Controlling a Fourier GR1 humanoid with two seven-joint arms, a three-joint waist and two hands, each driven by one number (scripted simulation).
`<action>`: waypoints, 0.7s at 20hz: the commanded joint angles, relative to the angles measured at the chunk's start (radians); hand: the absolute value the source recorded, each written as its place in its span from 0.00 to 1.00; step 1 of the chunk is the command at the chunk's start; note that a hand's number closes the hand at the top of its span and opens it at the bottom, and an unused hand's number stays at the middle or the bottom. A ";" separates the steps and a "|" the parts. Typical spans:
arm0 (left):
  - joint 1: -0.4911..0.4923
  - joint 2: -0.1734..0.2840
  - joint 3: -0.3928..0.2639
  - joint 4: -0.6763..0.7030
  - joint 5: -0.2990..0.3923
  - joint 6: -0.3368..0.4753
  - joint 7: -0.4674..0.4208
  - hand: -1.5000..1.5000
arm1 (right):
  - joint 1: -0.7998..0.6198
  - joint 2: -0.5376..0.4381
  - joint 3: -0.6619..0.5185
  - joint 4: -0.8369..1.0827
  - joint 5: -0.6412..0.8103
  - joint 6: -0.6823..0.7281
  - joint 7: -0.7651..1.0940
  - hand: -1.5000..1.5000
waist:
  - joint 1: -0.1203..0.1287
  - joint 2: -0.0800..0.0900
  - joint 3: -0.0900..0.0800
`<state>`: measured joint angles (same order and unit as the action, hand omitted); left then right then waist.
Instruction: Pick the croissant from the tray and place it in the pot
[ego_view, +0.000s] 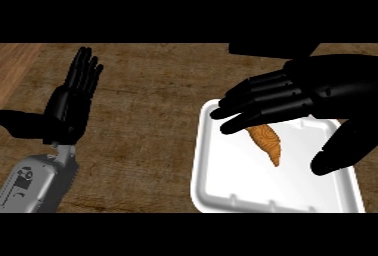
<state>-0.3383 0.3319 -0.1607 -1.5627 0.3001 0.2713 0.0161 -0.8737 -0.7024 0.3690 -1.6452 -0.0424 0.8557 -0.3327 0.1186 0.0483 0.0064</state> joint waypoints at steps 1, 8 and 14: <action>0.009 0.002 0.011 0.008 0.008 -0.008 -0.005 0.50 | -0.026 -0.035 0.097 -0.023 0.159 0.104 -0.206 0.00 | -0.008 -0.007 0.000; -0.021 0.004 0.035 0.056 0.007 -0.012 -0.010 0.50 | -0.041 -0.081 0.309 0.077 0.405 -0.083 -0.376 0.00 | -0.027 -0.011 -0.004; -0.010 -0.012 0.046 0.069 -0.003 0.006 -0.025 0.50 | -0.032 -0.108 0.483 0.269 0.583 -0.302 -0.576 0.00 | -0.044 -0.021 -0.005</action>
<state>-0.3522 0.3300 -0.1287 -1.5053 0.2972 0.2661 0.0008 -0.8947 -0.7975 0.7628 -1.4919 0.4343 0.5339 -0.6858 0.0856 0.0340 0.0027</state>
